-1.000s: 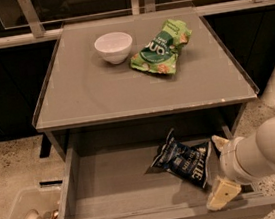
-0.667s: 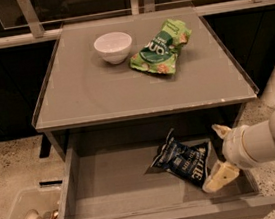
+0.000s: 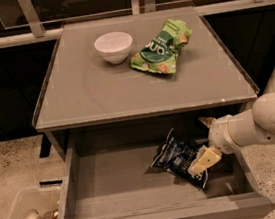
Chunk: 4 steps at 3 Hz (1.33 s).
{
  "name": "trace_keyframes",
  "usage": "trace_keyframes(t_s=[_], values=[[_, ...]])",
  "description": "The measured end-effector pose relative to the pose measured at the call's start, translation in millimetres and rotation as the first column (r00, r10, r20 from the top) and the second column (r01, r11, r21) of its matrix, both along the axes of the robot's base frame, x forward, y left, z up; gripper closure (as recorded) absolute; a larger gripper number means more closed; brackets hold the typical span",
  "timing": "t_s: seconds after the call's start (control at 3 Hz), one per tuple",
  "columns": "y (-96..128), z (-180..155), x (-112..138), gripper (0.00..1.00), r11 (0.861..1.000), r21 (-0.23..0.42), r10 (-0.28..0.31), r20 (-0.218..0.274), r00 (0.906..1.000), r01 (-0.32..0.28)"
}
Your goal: Pick blue chip bag from top drawer and place on counter
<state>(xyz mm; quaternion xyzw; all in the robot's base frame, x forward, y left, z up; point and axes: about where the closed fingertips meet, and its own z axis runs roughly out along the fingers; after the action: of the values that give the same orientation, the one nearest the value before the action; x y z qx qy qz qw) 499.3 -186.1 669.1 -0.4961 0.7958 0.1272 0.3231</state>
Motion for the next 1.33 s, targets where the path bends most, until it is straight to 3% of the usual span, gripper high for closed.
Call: trace_keyframes(t_s=[0.33, 0.67, 1.33], values=[[20.5, -19.4, 5.3, 0.0, 0.996, -0.093, -0.016, -0.048, 0.9987, 0.011], [21.1, -20.8, 5.2, 0.0, 0.996, -0.093, -0.015, -0.047, 0.9988, 0.011], [40.3, -67.3, -15.2, 0.0, 0.999, -0.051, -0.01, -0.133, 0.9911, 0.004]])
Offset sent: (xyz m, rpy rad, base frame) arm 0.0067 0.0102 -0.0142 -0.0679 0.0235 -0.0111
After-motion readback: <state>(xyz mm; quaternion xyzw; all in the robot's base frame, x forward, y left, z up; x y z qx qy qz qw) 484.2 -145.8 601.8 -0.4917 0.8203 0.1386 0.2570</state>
